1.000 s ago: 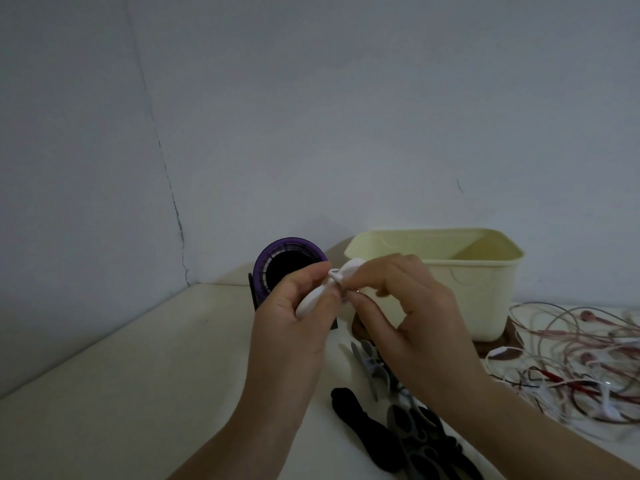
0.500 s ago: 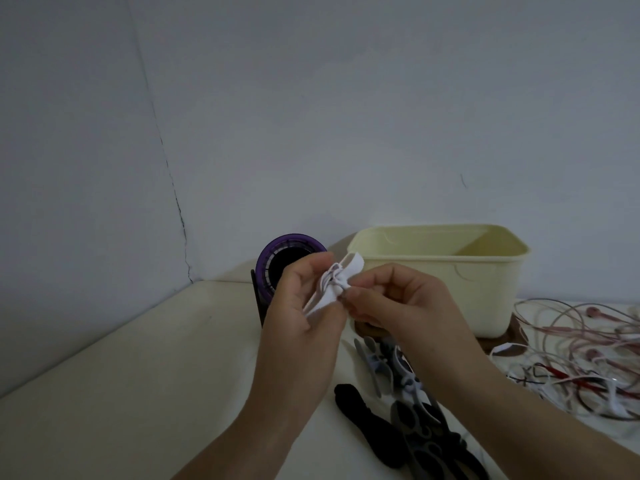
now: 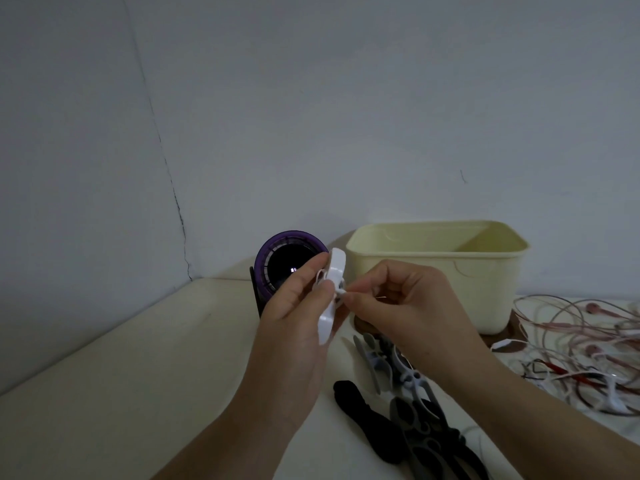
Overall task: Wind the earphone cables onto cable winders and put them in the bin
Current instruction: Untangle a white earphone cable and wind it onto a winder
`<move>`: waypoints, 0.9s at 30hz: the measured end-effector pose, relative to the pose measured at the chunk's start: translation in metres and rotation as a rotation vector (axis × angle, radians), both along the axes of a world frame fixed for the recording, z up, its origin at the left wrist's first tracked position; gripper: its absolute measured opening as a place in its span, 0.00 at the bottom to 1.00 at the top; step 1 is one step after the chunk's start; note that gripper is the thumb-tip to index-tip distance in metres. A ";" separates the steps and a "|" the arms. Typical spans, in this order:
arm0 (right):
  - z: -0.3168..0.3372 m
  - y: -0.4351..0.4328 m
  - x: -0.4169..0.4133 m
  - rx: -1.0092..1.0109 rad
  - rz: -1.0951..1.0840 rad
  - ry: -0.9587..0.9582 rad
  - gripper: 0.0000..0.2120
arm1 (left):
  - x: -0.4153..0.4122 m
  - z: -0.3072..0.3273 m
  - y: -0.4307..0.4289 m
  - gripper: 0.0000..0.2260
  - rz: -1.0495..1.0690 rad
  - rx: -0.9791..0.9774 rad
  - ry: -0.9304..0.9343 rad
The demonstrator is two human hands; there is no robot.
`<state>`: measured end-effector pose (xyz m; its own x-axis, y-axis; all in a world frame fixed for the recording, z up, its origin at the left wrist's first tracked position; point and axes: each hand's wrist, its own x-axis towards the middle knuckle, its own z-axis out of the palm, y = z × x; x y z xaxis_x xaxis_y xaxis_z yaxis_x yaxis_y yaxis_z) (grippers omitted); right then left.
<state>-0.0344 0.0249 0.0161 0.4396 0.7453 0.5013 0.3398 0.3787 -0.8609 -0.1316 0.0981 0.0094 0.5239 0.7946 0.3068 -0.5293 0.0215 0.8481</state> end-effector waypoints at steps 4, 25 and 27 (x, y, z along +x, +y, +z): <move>0.003 -0.002 0.001 -0.048 0.001 -0.048 0.07 | 0.001 -0.001 -0.003 0.15 -0.017 0.004 -0.012; 0.010 -0.005 0.000 -0.068 -0.062 -0.212 0.06 | -0.002 -0.009 0.002 0.14 0.094 0.351 0.031; 0.011 -0.006 0.002 -0.100 0.039 -0.040 0.06 | -0.003 -0.011 0.005 0.16 0.164 0.423 0.047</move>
